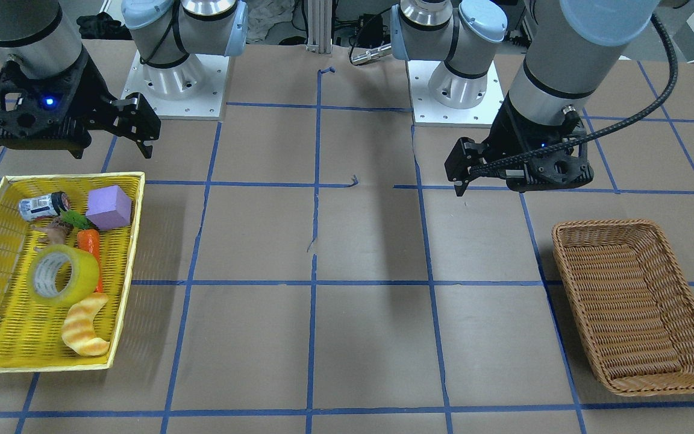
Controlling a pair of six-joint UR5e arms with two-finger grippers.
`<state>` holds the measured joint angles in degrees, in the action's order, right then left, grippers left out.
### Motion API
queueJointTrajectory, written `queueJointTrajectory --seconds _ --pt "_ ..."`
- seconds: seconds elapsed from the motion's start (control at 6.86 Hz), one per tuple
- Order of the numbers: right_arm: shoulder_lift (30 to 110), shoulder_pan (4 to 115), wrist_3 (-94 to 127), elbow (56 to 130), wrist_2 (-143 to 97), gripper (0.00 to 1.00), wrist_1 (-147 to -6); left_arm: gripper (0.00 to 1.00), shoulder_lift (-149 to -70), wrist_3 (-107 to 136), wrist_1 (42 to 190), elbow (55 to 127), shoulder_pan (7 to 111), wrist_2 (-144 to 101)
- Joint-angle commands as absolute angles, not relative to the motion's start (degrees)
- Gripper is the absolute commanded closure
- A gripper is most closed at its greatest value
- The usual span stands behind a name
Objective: Transfer tape with both arms
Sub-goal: 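Lower the right gripper into the yellow tray and grasp the yellow tape roll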
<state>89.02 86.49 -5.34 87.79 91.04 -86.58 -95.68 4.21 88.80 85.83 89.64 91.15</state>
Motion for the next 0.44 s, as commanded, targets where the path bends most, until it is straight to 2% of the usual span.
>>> queueJointTrajectory --seconds 0.0,0.29 --pt "87.38 82.56 -6.49 88.15 91.49 0.00 -89.20 0.00 -95.62 4.13 88.42 85.25 89.65 90.27" --pt "81.76 75.96 -10.42 88.68 90.71 0.00 -90.25 0.00 -95.71 4.04 88.33 85.43 89.82 88.78"
